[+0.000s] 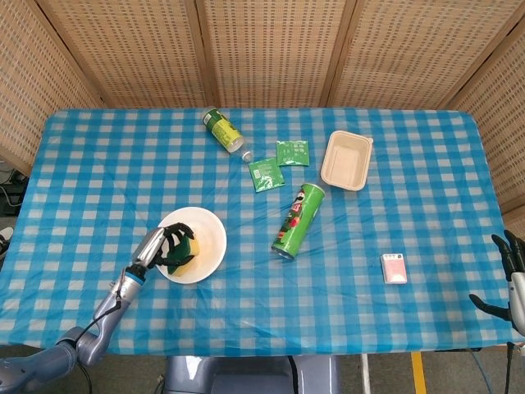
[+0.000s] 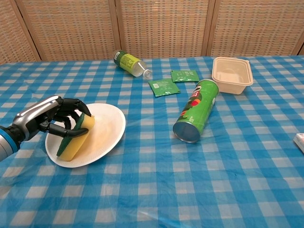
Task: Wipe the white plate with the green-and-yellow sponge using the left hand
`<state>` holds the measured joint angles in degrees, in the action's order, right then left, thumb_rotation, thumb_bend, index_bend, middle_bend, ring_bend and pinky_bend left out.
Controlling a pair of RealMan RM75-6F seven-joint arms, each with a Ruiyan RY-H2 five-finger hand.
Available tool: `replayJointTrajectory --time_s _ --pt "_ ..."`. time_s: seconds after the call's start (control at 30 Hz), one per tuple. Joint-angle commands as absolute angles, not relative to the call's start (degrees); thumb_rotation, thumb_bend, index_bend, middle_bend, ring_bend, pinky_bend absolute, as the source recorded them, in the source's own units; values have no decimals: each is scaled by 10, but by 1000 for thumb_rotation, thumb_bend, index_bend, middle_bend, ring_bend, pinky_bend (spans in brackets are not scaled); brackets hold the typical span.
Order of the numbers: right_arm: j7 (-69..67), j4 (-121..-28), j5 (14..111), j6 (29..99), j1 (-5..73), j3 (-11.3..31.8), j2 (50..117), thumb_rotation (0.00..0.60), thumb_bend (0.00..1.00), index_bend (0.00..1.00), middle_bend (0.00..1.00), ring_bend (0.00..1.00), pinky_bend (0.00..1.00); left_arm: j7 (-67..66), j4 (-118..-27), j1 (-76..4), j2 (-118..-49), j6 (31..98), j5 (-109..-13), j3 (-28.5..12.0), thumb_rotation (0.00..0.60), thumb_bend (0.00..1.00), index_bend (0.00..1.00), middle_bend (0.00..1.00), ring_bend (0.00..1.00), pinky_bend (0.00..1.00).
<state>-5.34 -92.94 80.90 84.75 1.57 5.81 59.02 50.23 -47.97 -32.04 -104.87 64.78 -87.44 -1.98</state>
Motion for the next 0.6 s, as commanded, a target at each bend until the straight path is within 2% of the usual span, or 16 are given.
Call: replayJointTrajectory --time_s 0.03,0.37,0.5,0.6 --pt "-54 -930 809 848 15 58 590 600 0 23 0 0 0 509 -492 -320 -1039 659 -876 -25 600 382 489 413 487 537" --pt "-54 -932 811 851 14 58 589 600 0 23 0 0 0 511 -582 -322 -949 700 -875 -55 600 383 490 413 488 537" --pt "-50 -932 813 850 15 56 590 600 0 23 0 0 0 481 -584 -333 -926 685 -858 -73 600 383 489 413 488 537" --pt "-45 -933 812 847 16 56 592 600 0 23 0 0 0 436 -562 -352 -916 645 -842 -83 600 393 490 413 488 537"
